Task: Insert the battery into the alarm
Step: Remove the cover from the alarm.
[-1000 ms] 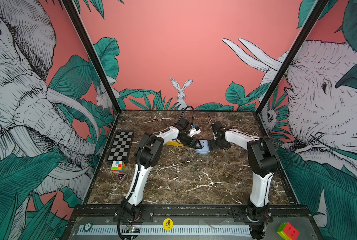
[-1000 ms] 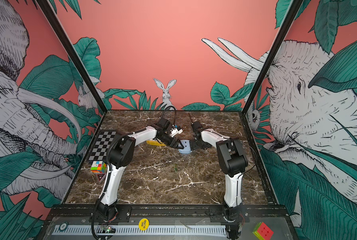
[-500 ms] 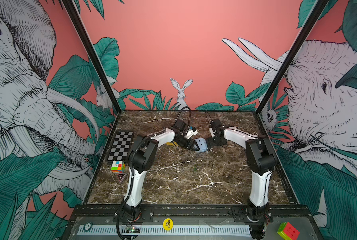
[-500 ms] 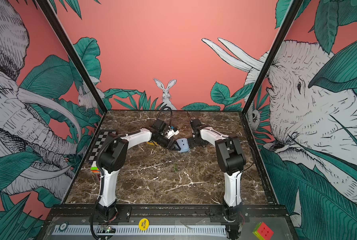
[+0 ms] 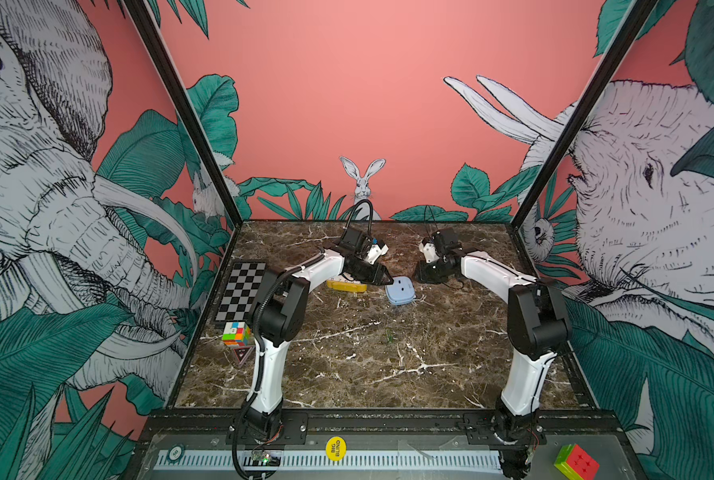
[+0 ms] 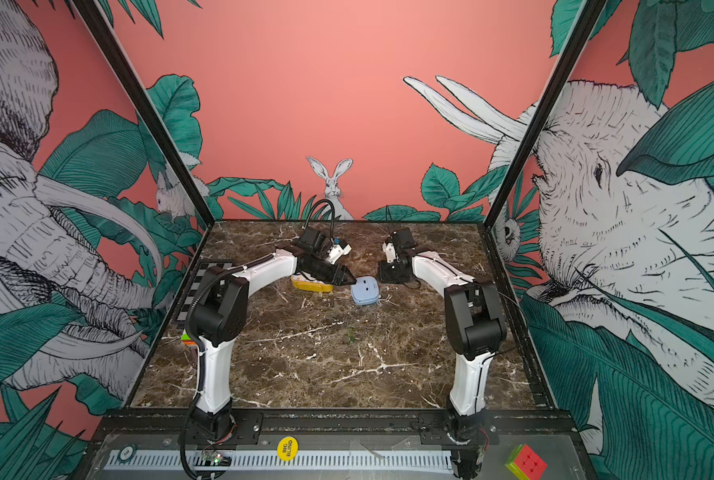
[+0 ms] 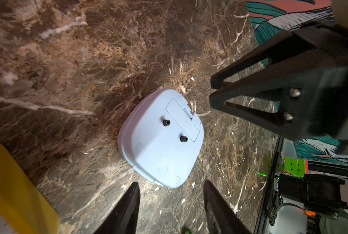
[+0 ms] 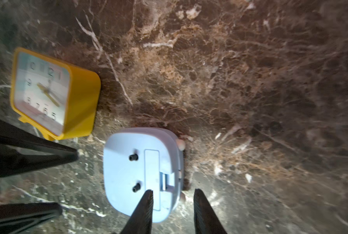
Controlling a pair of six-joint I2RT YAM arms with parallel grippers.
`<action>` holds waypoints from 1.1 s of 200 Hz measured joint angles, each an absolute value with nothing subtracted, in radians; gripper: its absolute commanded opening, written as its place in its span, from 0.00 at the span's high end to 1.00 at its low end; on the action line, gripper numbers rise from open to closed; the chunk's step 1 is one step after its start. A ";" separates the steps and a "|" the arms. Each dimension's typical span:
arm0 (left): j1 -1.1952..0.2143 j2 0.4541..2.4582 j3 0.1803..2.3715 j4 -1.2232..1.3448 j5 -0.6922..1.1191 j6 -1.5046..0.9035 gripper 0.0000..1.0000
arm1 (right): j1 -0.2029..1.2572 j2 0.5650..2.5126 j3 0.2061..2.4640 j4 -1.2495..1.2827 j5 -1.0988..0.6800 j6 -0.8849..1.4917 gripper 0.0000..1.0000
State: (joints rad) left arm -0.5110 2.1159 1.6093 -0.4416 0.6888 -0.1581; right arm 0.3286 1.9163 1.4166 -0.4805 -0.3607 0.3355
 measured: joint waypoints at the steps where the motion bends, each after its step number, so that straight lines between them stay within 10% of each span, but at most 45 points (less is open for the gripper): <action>1: -0.511 2.118 1.611 -0.444 0.688 -0.159 0.49 | 0.329 1.918 1.417 -0.480 -0.363 0.335 0.71; 220: -0.514 2.243 1.739 -0.609 0.692 -0.129 0.50 | 0.372 1.993 1.452 -0.495 -0.379 0.345 0.80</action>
State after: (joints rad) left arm -0.5144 2.2429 1.7390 -0.6094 0.6922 -0.1287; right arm 0.3717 1.9926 1.4521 -0.4950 -0.3786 0.3454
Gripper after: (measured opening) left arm 0.499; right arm 0.192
